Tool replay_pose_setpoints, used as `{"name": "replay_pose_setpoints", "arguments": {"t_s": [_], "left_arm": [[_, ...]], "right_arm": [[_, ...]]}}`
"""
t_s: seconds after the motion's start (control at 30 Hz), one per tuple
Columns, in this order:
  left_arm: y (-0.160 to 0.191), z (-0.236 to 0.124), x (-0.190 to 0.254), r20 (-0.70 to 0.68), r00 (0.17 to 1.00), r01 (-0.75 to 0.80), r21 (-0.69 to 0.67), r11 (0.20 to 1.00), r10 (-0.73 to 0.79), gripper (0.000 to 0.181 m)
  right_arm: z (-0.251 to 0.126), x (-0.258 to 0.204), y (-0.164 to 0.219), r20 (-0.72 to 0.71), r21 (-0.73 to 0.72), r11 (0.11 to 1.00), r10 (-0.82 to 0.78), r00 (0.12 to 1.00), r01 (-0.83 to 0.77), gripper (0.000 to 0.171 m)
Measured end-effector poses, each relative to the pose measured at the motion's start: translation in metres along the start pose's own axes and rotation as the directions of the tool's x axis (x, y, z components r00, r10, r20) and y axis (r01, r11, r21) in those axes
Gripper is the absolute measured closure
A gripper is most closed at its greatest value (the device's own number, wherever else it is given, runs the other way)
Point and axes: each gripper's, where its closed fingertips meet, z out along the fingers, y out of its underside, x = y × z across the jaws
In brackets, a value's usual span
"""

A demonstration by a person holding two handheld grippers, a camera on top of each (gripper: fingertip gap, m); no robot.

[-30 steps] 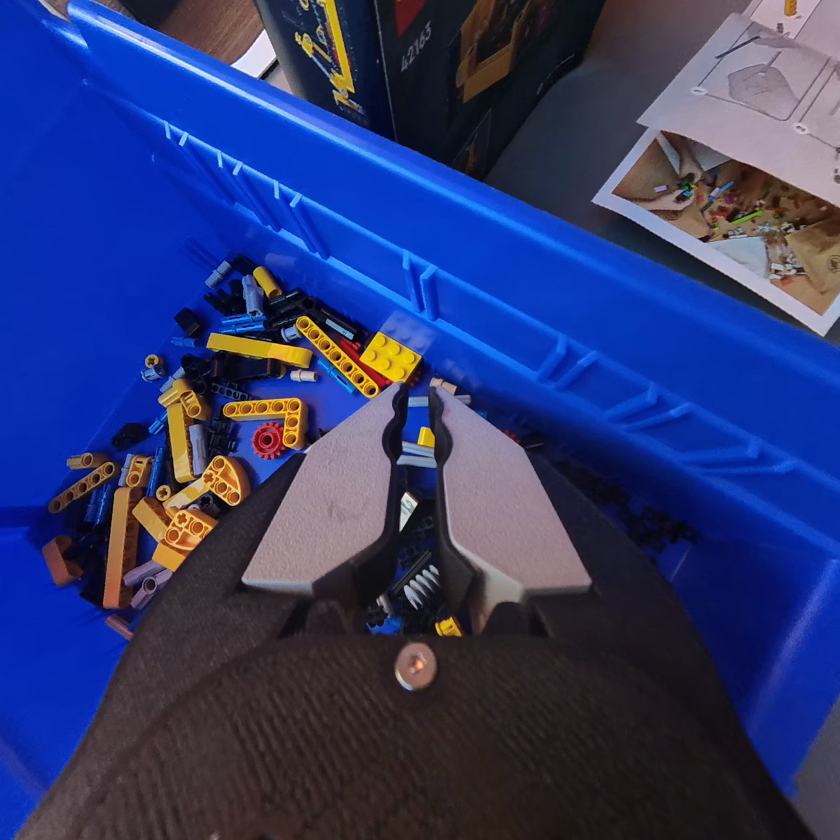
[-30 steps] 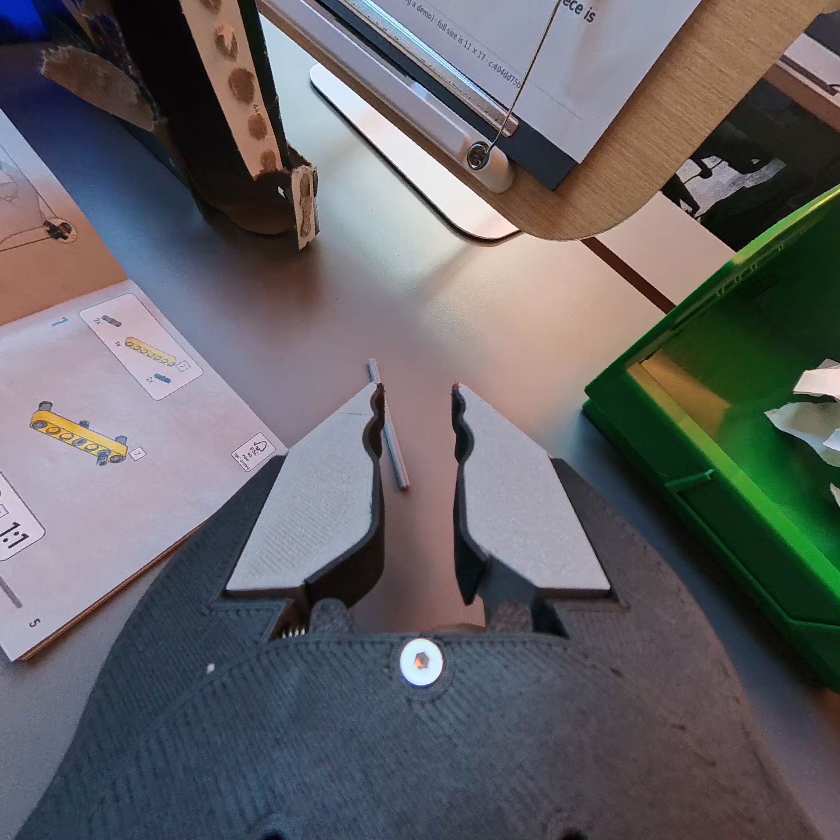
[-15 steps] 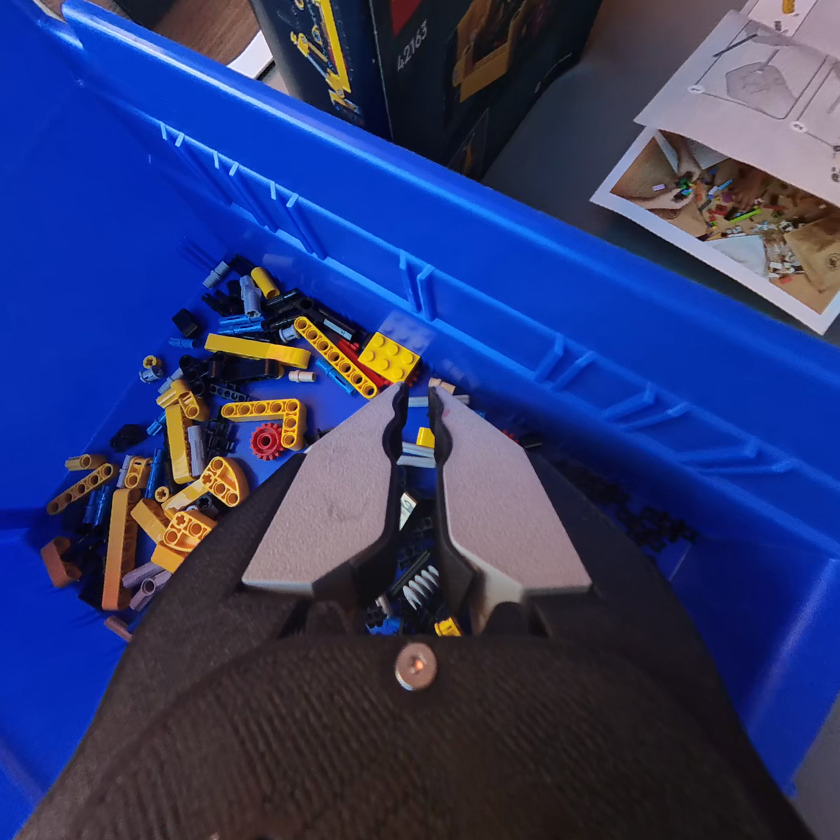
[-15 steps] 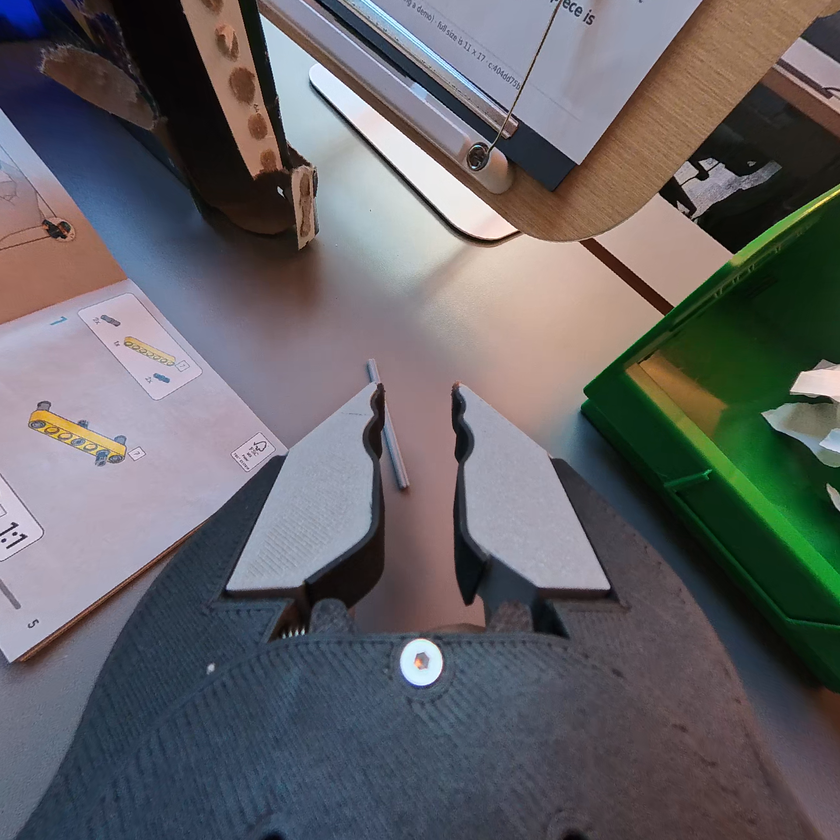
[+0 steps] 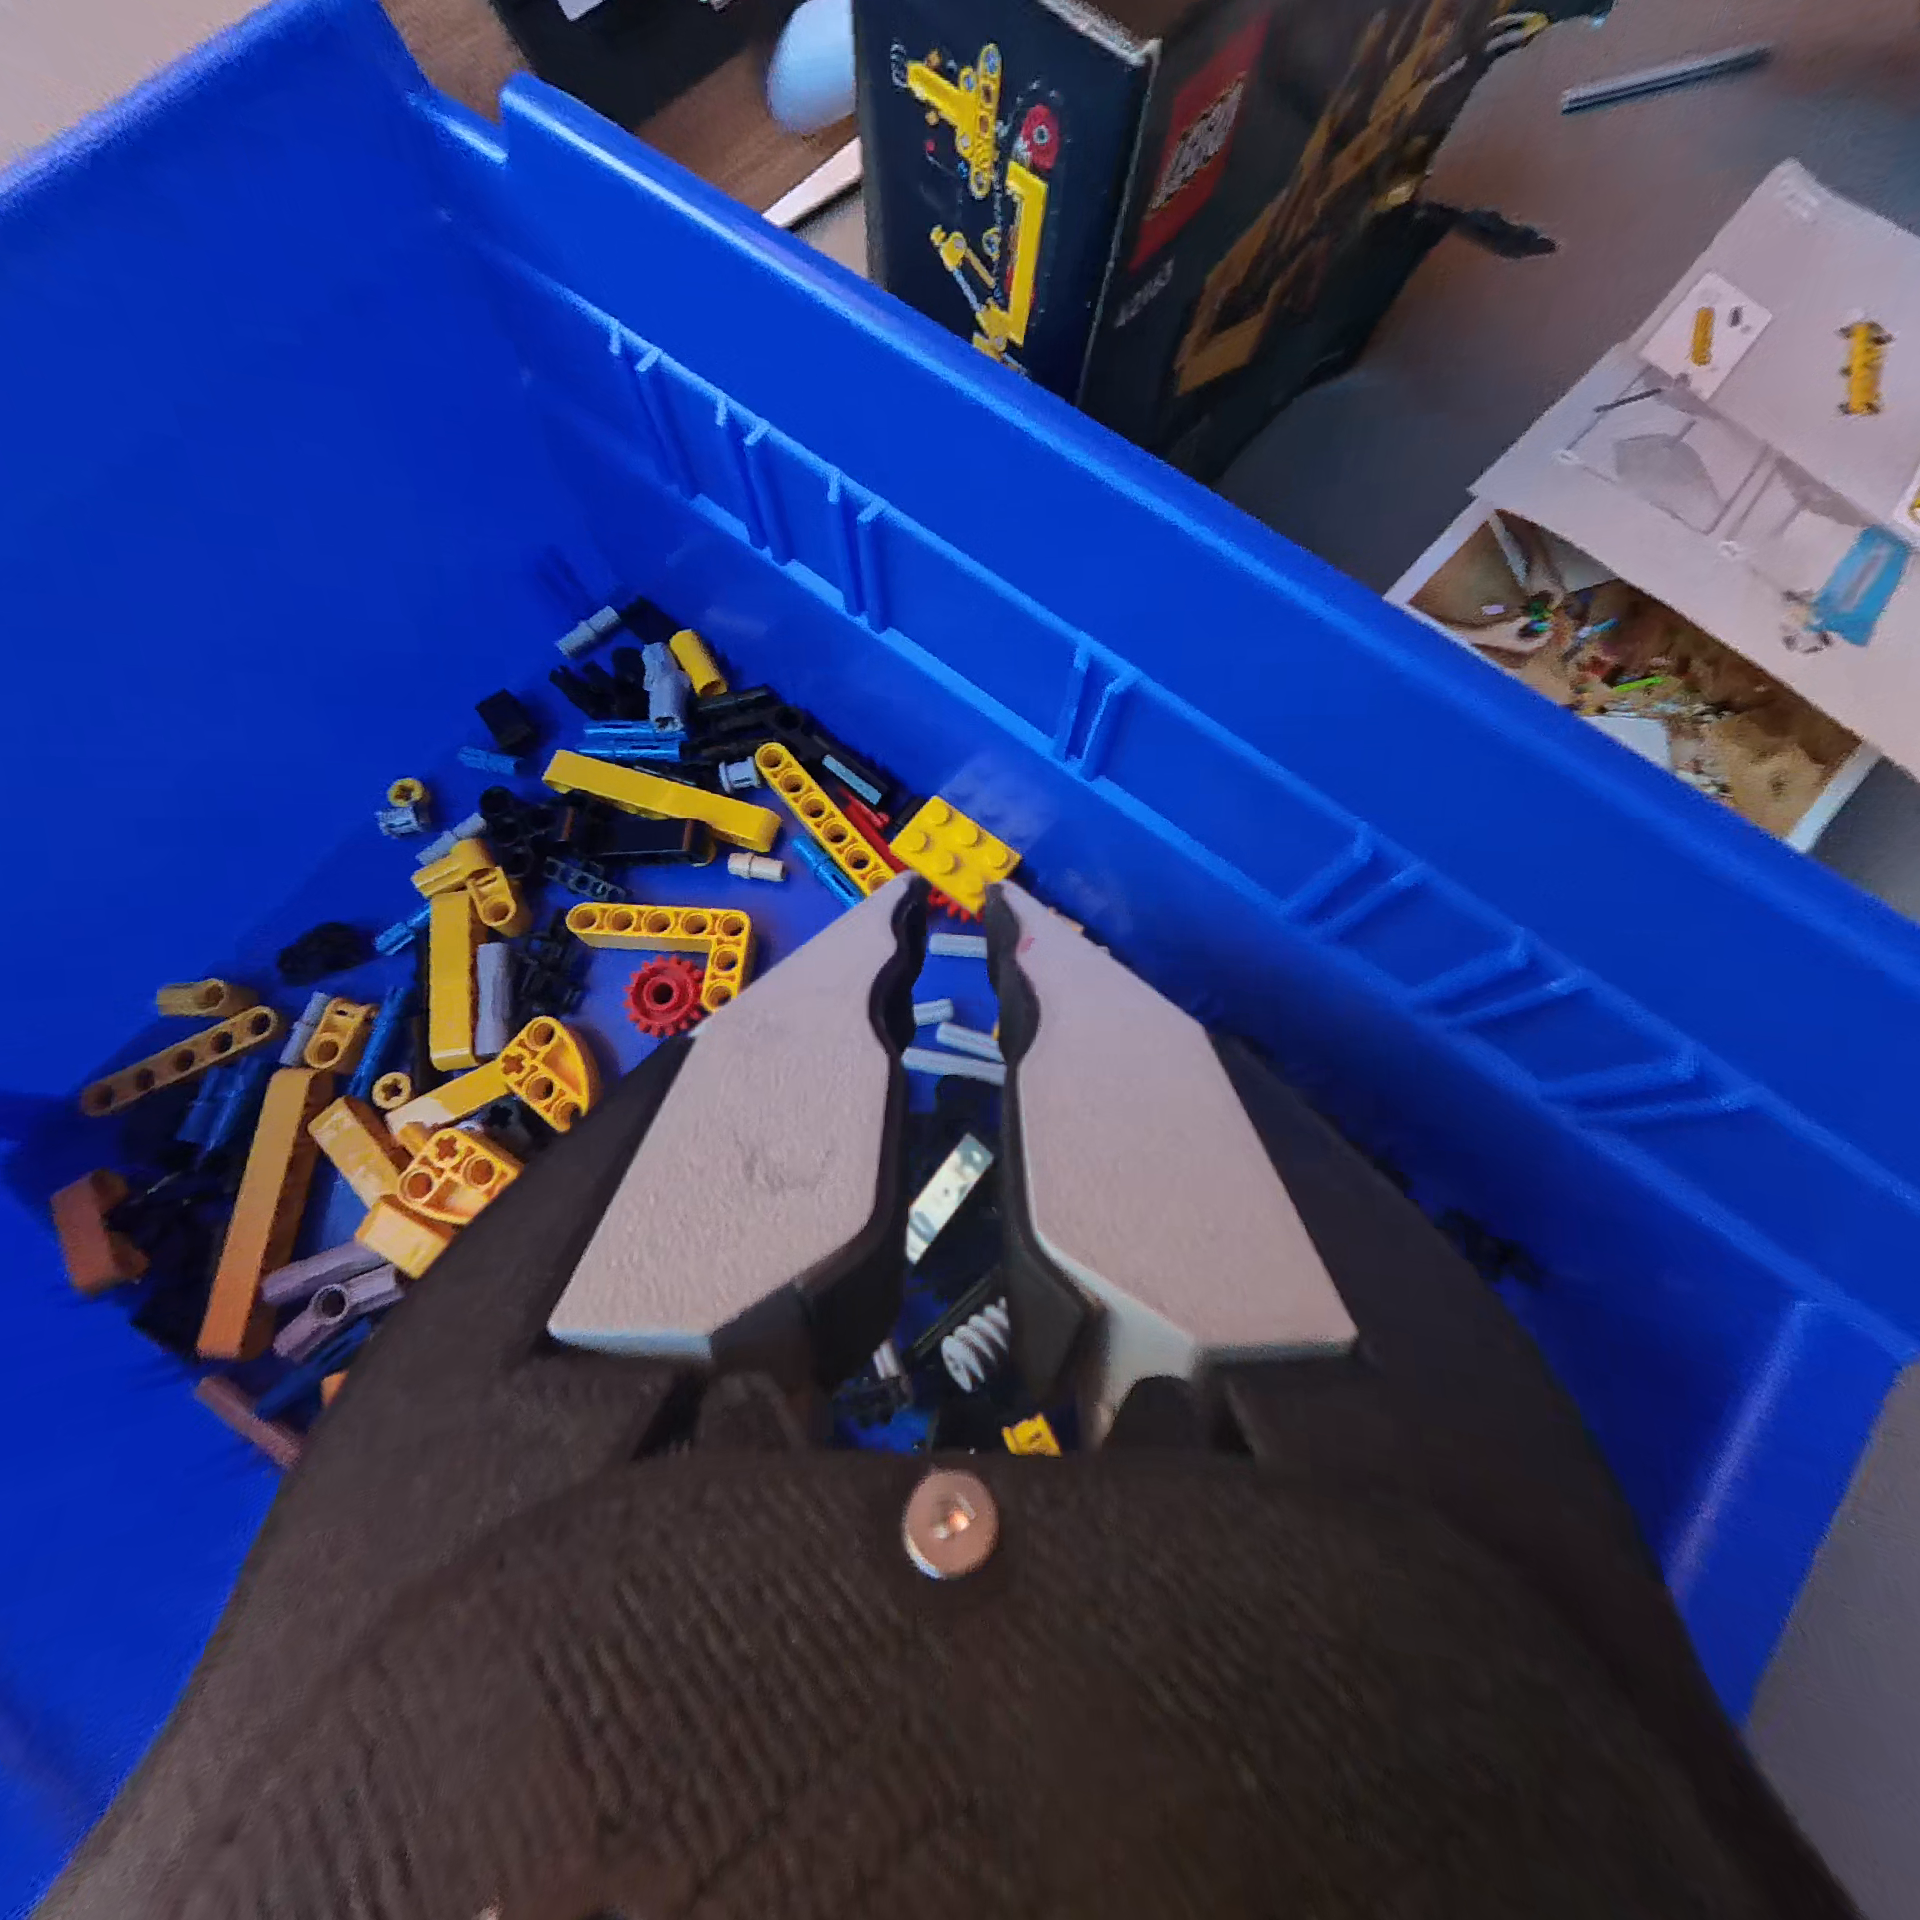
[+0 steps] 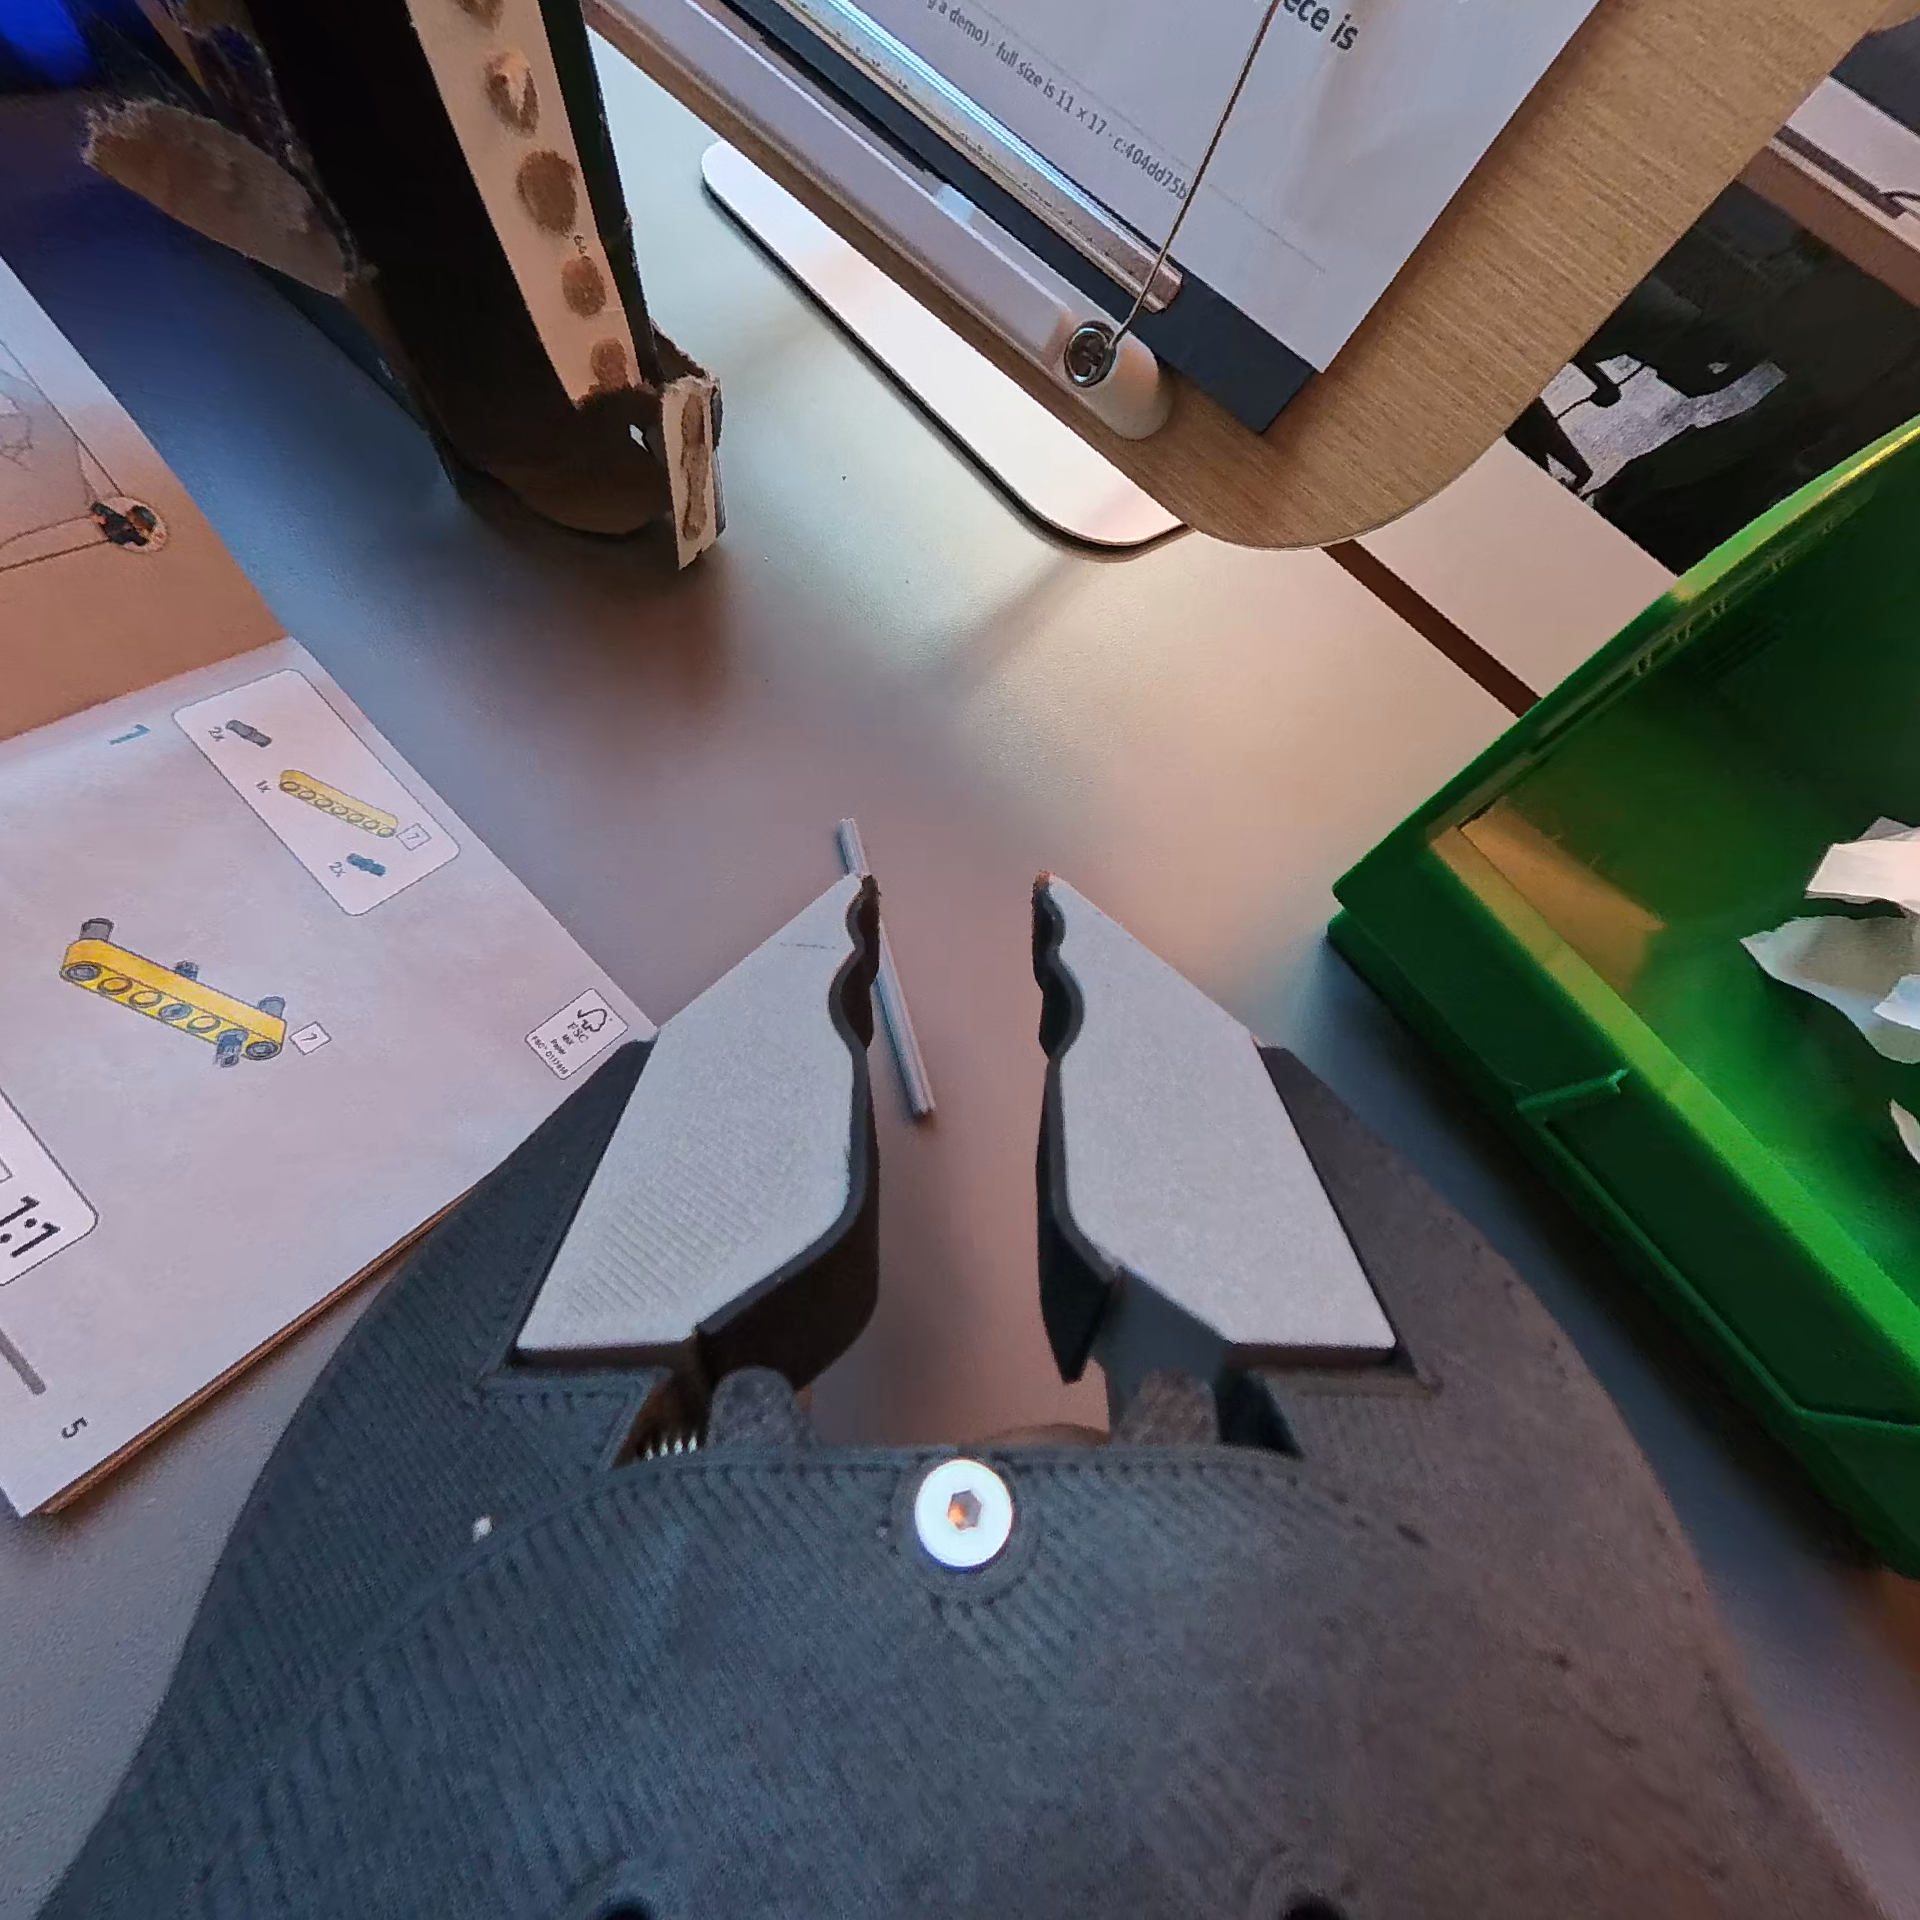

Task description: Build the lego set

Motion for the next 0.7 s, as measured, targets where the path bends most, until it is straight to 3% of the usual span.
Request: {"name": "replay_pose_setpoints", "arguments": {"t_s": [0.17,0.43,0.7], "left_arm": [[0.005,0.004,0.005,0.010,0.996,-0.086,-0.044,0.995,0.086,0.173],[0.013,0.011,0.022,-0.083,0.990,-0.124,-0.081,0.989,0.118,0.173],[0.017,0.019,0.004,-0.048,0.993,-0.119,-0.158,0.980,0.112,0.171]], "right_arm": [[0.001,0.002,0.001,-0.008,-0.010,1.000,0.014,1.000,-0.014,0.144],[0.002,0.005,0.004,-0.024,-0.028,0.999,0.017,1.000,-0.018,0.144],[0.002,0.006,0.003,-0.031,-0.023,1.000,0.018,0.999,-0.018,0.145]]}}
